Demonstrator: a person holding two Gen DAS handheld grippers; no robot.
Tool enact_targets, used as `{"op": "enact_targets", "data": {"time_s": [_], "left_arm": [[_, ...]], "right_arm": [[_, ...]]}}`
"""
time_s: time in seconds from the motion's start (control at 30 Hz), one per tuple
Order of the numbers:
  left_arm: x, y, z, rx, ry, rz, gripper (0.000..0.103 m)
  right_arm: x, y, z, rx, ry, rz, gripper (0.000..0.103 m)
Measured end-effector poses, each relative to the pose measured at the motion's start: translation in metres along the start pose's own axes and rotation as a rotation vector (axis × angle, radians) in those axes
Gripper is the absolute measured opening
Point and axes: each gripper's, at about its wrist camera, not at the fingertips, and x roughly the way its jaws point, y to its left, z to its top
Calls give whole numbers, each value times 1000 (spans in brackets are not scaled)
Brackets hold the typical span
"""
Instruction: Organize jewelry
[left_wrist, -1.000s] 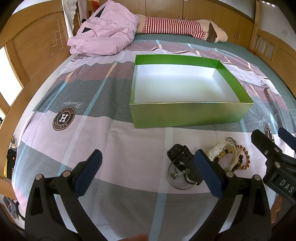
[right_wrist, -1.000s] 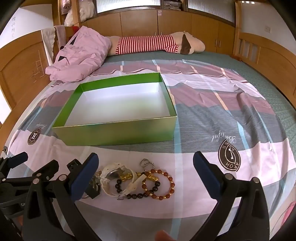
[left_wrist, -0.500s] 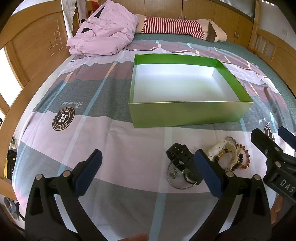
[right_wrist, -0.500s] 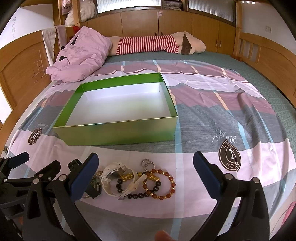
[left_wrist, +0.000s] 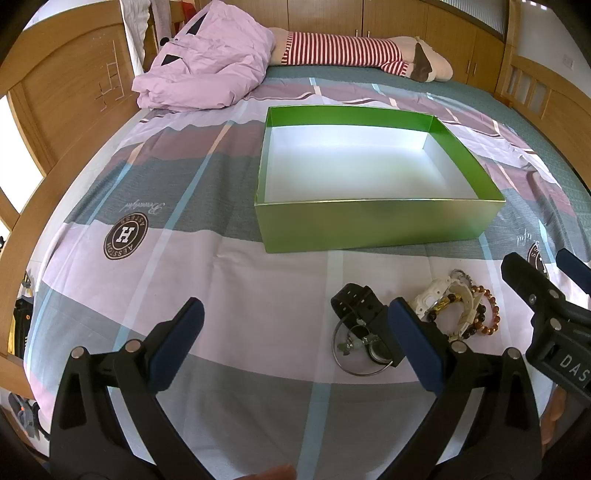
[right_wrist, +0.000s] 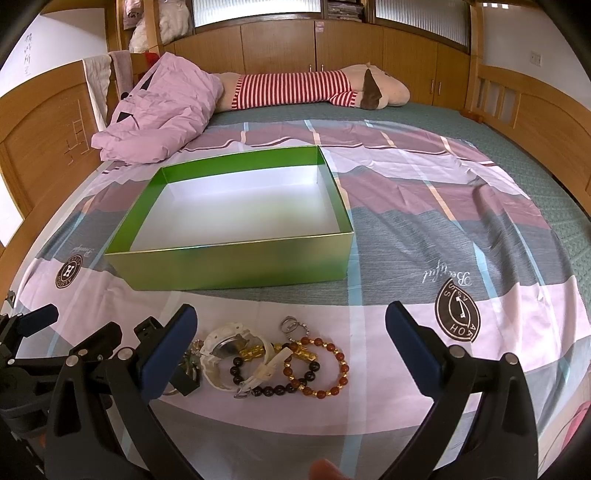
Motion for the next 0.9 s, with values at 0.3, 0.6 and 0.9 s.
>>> {"op": "enact_targets", "data": {"time_s": [0.3, 0.6, 0.9], "left_arm": [[2, -2, -3, 6, 2, 4, 101], [3, -2, -4, 10, 5, 0, 101], [3, -2, -4, 9, 6, 0, 101]], "right_arm": [[0, 0, 0, -1, 0, -1, 102], [0, 1, 0, -2, -1, -2, 102], [1, 1, 0, -4, 1, -1, 102]]}}
